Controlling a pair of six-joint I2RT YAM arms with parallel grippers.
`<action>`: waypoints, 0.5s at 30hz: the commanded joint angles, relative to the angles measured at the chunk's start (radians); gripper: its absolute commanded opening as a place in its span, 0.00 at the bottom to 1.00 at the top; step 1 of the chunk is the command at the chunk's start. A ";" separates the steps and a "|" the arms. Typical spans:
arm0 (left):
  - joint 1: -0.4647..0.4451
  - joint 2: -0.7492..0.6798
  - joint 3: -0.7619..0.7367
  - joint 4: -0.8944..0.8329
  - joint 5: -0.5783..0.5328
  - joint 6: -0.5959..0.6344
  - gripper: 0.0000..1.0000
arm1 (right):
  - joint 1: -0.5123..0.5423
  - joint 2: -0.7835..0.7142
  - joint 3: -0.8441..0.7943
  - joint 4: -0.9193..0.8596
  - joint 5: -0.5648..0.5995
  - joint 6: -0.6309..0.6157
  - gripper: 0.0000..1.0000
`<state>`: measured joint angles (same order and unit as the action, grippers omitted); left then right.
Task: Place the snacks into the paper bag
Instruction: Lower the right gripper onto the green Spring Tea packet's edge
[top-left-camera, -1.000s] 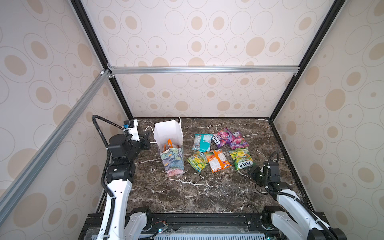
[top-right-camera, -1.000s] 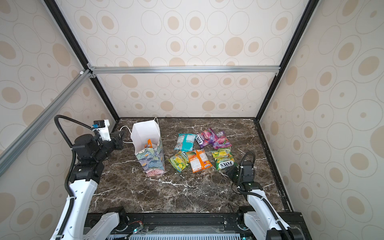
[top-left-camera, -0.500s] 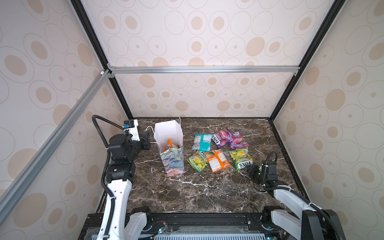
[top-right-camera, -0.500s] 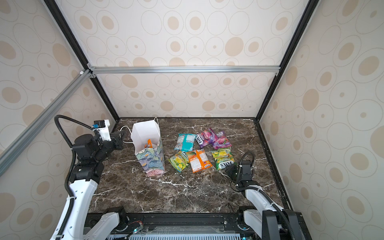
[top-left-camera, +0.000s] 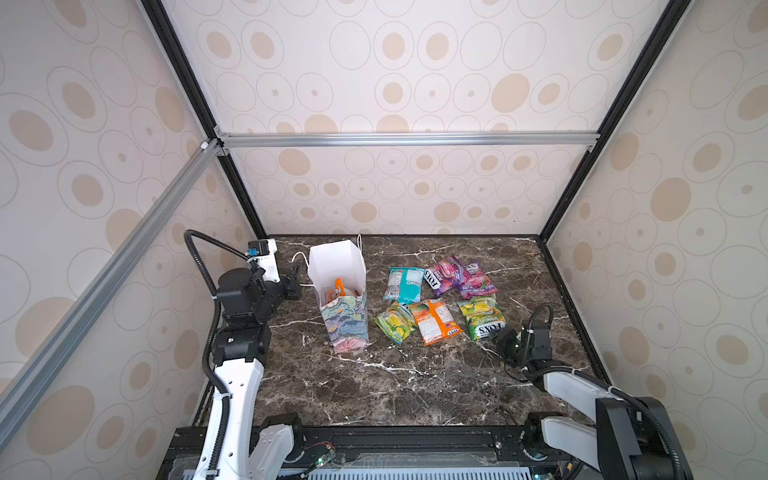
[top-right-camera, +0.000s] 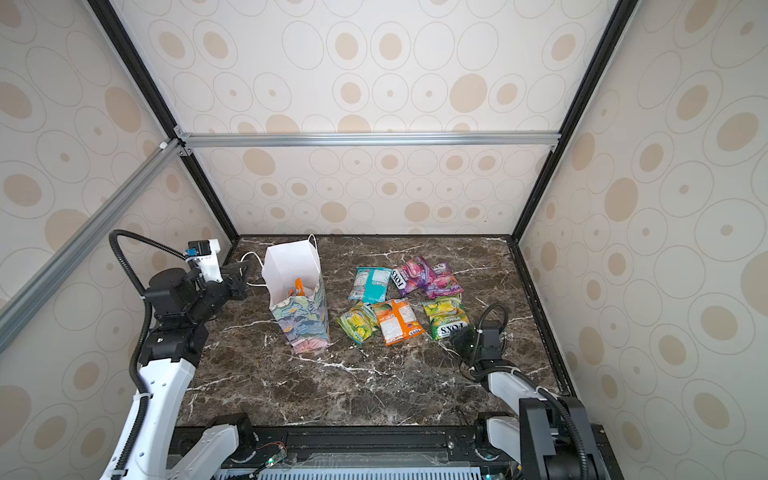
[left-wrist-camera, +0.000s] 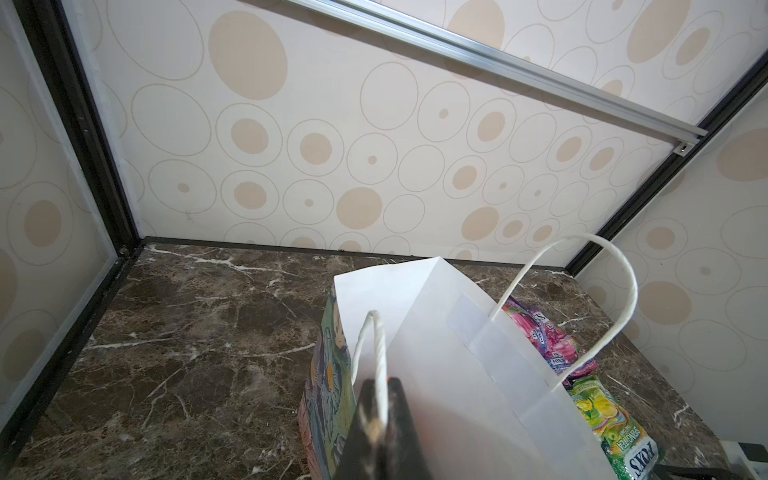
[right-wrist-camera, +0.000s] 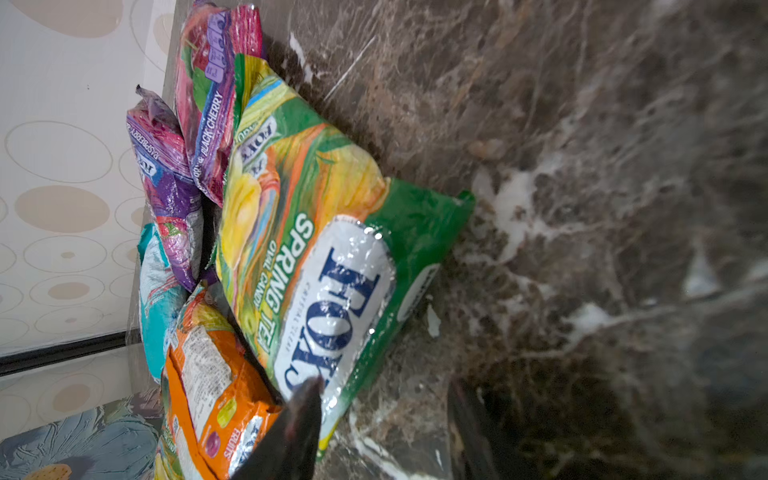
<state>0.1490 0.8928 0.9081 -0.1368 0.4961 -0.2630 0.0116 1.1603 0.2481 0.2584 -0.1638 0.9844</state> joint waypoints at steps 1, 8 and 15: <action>0.005 -0.002 0.006 0.008 0.016 0.009 0.00 | -0.005 0.020 -0.015 0.057 0.005 0.017 0.50; 0.006 -0.001 0.007 0.008 0.013 0.009 0.00 | -0.007 0.046 -0.008 0.079 -0.003 0.005 0.49; 0.004 -0.009 0.005 0.007 0.008 0.011 0.00 | -0.007 0.105 -0.010 0.147 -0.019 0.023 0.48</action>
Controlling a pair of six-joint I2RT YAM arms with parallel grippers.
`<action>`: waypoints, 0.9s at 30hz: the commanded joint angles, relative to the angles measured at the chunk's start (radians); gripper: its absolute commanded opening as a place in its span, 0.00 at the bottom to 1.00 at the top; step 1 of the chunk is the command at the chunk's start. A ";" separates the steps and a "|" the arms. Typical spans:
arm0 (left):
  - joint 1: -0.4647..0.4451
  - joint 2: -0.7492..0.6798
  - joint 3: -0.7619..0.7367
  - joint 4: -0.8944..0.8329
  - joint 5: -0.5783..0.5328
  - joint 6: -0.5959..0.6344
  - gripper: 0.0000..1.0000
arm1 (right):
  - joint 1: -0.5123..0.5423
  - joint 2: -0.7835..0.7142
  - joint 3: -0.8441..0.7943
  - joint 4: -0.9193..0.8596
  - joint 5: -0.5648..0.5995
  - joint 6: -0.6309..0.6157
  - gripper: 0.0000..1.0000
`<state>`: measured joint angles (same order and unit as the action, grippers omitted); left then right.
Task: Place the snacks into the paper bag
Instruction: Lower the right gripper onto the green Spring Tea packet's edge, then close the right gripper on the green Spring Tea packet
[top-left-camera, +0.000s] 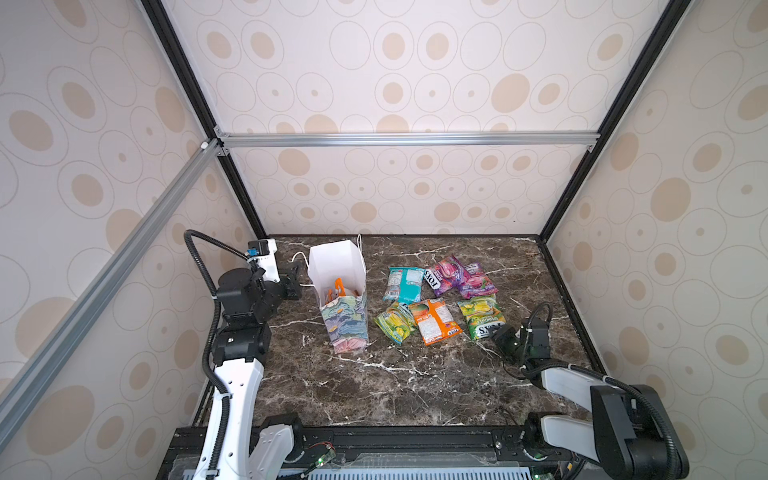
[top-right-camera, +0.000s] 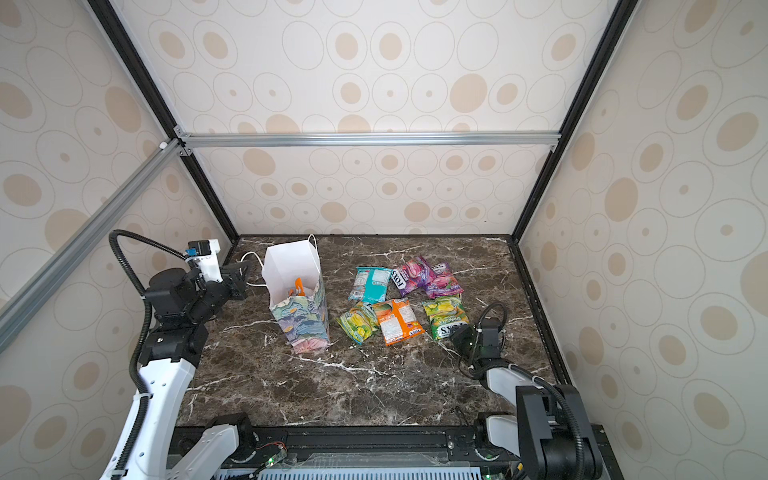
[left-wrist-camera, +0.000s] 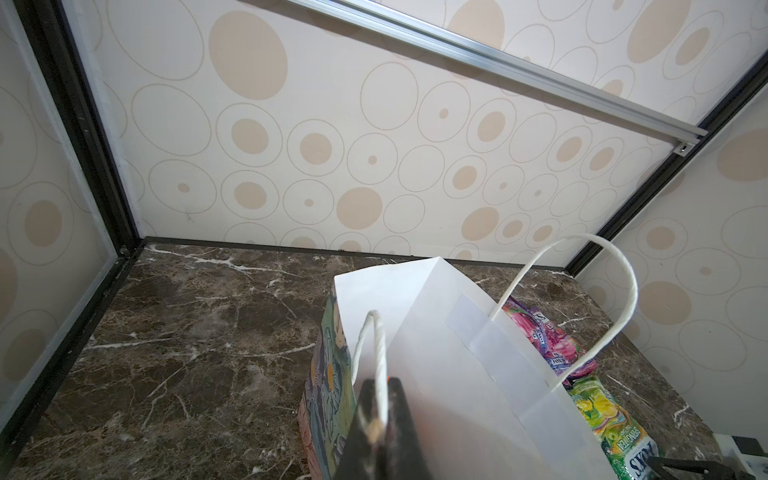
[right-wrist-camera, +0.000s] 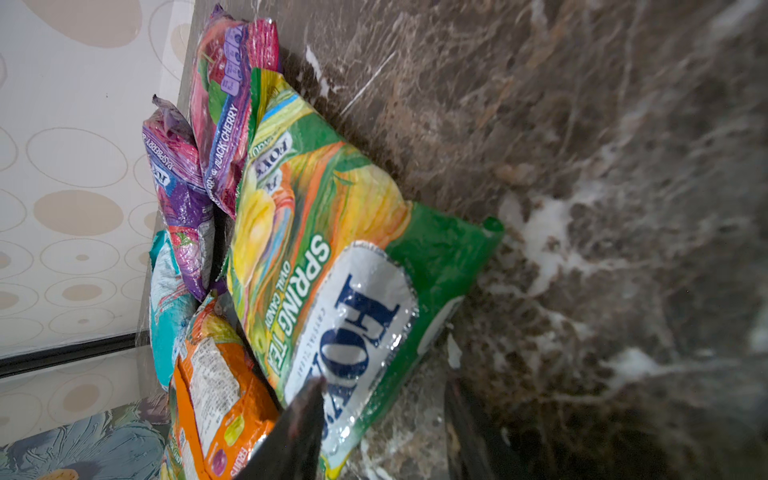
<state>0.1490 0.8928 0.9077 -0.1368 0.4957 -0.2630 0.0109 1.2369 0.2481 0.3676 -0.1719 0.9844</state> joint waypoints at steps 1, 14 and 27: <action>0.005 -0.008 0.006 0.008 0.009 0.012 0.00 | -0.007 0.045 -0.010 0.057 -0.018 0.025 0.48; 0.005 -0.017 0.005 0.007 -0.001 0.015 0.00 | -0.008 0.141 -0.014 0.179 -0.055 0.048 0.17; 0.005 -0.019 0.006 0.008 -0.001 0.014 0.00 | -0.008 -0.046 0.004 -0.019 -0.002 -0.033 0.00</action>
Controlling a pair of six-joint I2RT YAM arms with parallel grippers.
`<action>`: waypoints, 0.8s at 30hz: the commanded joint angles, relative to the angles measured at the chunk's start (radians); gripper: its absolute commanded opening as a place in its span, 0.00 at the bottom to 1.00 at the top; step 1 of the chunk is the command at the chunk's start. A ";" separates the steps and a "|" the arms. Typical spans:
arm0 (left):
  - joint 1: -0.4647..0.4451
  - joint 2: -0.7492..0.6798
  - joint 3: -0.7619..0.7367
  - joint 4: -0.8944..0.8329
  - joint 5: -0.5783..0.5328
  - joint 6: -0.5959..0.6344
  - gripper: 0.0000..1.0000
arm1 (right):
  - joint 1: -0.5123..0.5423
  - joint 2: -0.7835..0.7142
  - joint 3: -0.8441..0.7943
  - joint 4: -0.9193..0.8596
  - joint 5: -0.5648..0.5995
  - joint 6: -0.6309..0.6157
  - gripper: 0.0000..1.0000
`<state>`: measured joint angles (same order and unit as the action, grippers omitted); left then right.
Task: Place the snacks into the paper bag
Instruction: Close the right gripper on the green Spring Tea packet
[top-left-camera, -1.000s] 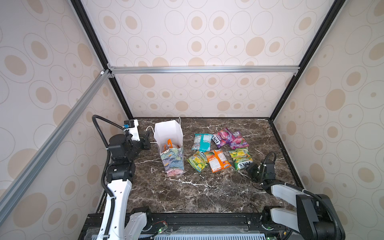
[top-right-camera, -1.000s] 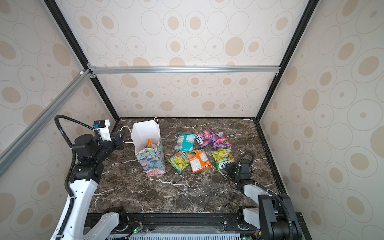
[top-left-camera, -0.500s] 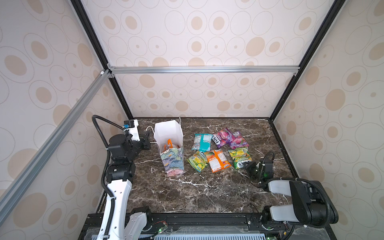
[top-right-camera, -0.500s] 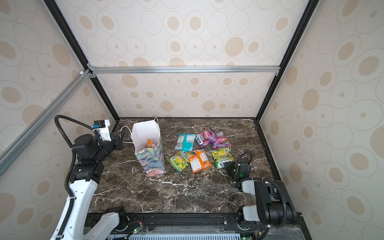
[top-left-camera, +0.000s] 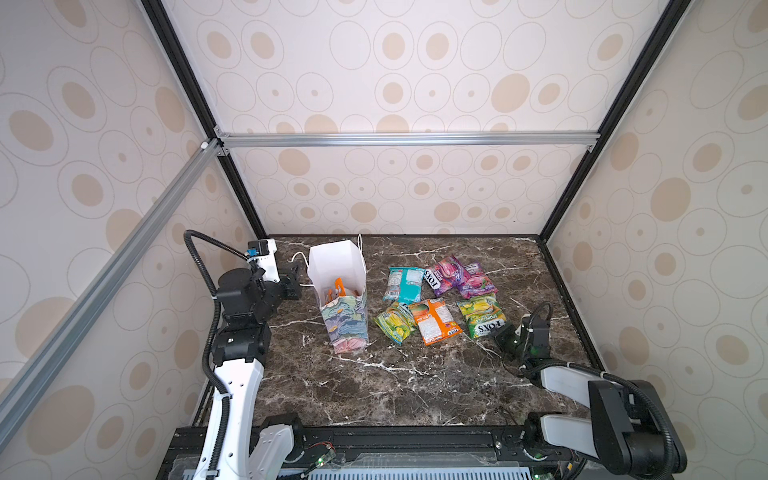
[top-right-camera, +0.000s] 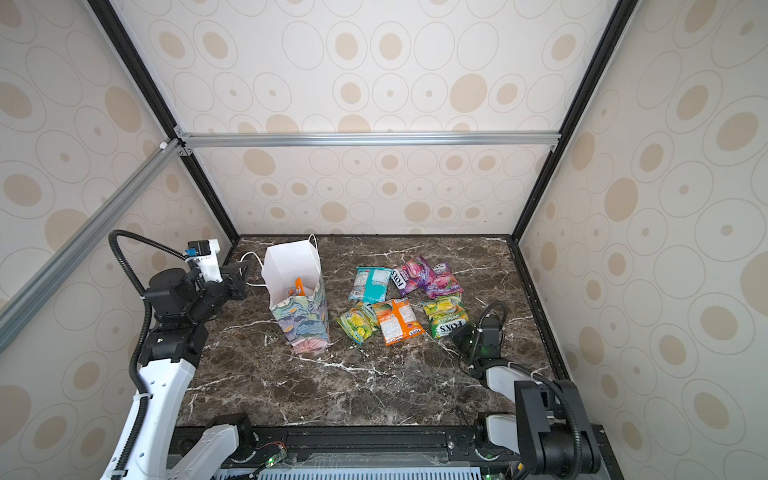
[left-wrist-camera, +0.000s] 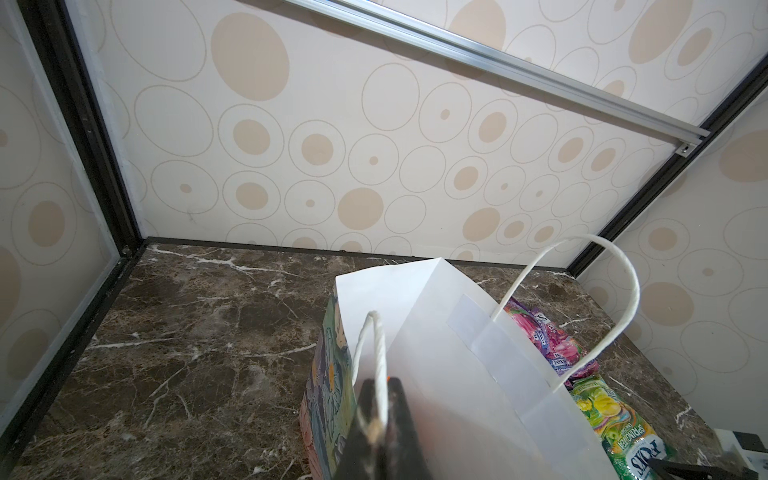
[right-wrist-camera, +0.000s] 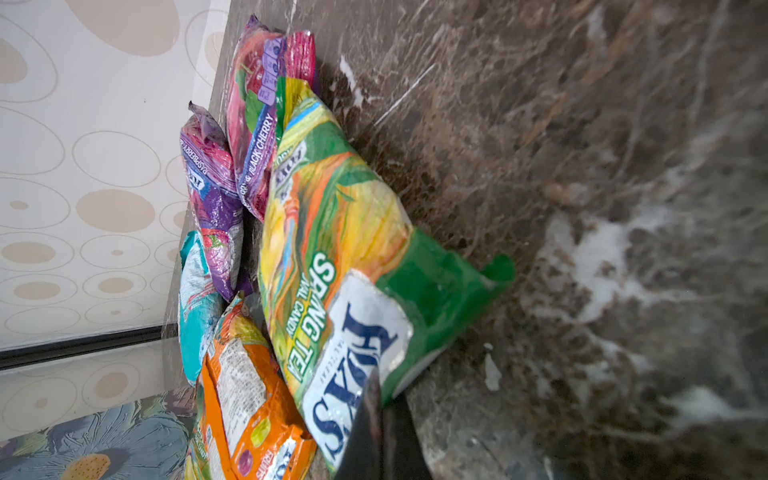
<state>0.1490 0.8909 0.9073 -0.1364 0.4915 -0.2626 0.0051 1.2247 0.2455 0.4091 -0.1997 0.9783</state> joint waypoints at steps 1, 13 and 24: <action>0.005 -0.018 0.005 0.008 0.003 0.014 0.00 | -0.002 -0.048 0.008 -0.077 0.029 -0.036 0.00; 0.005 -0.022 0.005 0.009 0.006 0.011 0.00 | -0.002 -0.238 0.079 -0.316 0.055 -0.162 0.00; 0.005 -0.023 0.006 0.011 0.011 0.012 0.00 | -0.002 -0.335 0.156 -0.425 0.029 -0.252 0.00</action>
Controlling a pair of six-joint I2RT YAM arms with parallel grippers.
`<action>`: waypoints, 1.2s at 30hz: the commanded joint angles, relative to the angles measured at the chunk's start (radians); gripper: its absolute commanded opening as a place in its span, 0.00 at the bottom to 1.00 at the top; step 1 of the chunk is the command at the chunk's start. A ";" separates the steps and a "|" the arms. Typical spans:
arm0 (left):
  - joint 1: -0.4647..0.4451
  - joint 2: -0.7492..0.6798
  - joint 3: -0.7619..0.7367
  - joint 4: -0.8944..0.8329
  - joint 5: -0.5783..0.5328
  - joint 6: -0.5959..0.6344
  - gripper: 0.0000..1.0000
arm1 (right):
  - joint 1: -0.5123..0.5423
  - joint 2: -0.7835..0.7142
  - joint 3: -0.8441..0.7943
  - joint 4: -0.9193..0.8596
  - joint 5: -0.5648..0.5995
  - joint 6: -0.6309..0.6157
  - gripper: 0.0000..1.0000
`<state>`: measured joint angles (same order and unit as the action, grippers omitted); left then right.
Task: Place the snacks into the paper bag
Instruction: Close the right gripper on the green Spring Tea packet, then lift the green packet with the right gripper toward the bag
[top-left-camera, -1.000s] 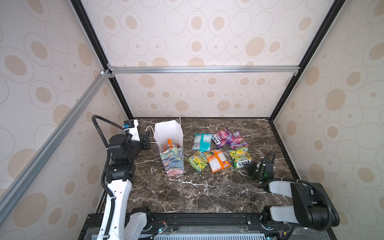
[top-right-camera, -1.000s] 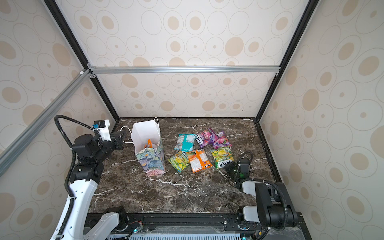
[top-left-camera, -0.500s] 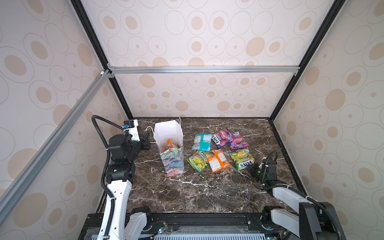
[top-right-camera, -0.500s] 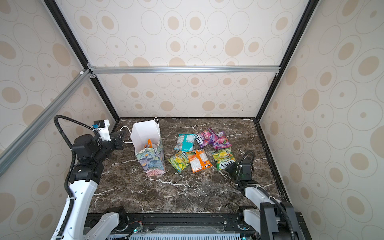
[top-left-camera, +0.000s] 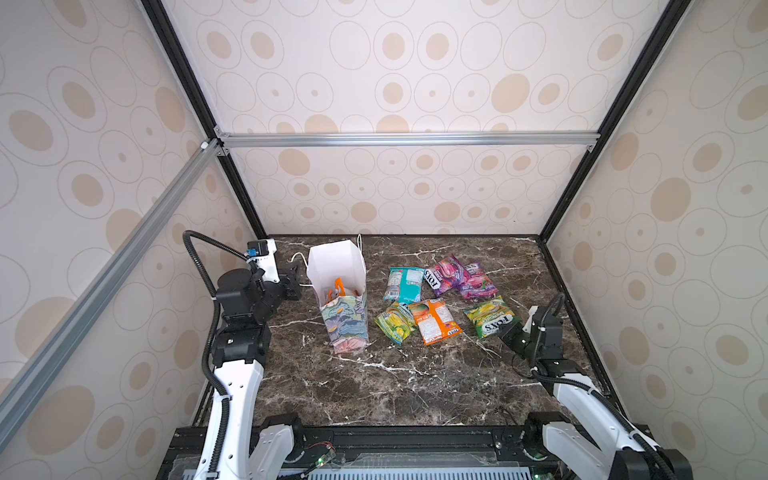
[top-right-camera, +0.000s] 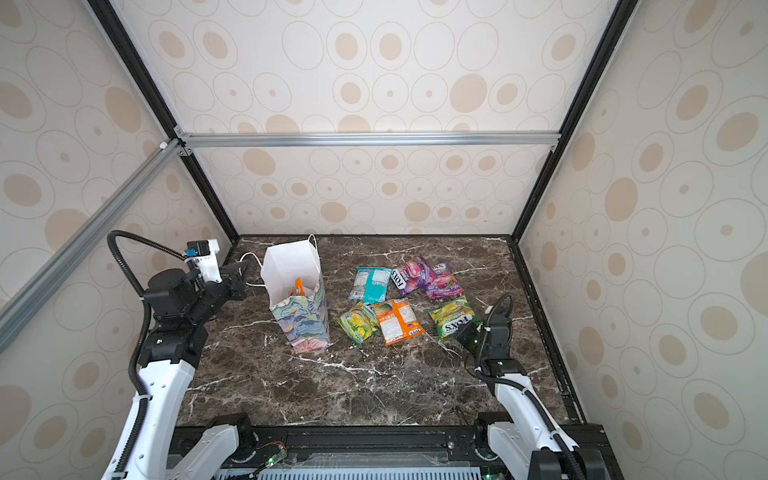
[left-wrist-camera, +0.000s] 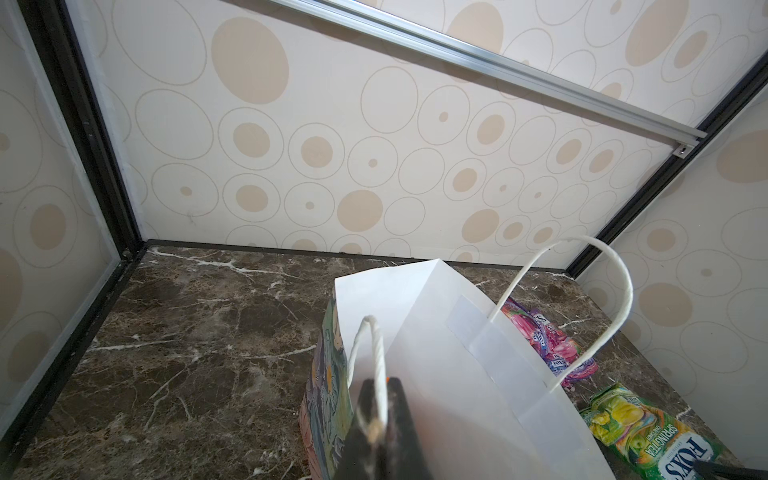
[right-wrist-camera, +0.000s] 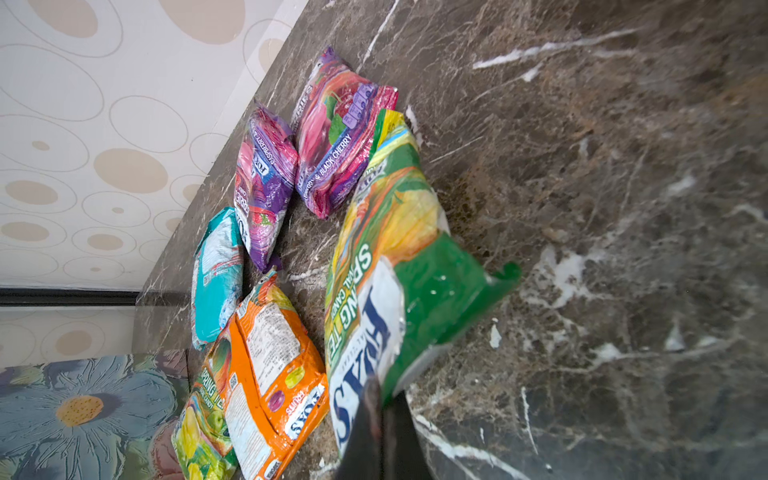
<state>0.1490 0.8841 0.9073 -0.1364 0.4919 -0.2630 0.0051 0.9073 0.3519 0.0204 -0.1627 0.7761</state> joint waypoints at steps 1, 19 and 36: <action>0.005 -0.018 0.006 0.010 0.011 0.012 0.00 | -0.002 -0.015 0.063 -0.045 -0.013 -0.060 0.00; 0.005 -0.031 0.007 0.008 0.002 0.013 0.00 | 0.121 -0.062 0.314 -0.243 0.012 -0.234 0.00; 0.006 -0.031 0.008 0.008 -0.004 0.017 0.00 | 0.407 0.063 0.598 -0.323 0.053 -0.396 0.00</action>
<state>0.1490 0.8665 0.9073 -0.1371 0.4877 -0.2626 0.3893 0.9695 0.8925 -0.3126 -0.1261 0.4282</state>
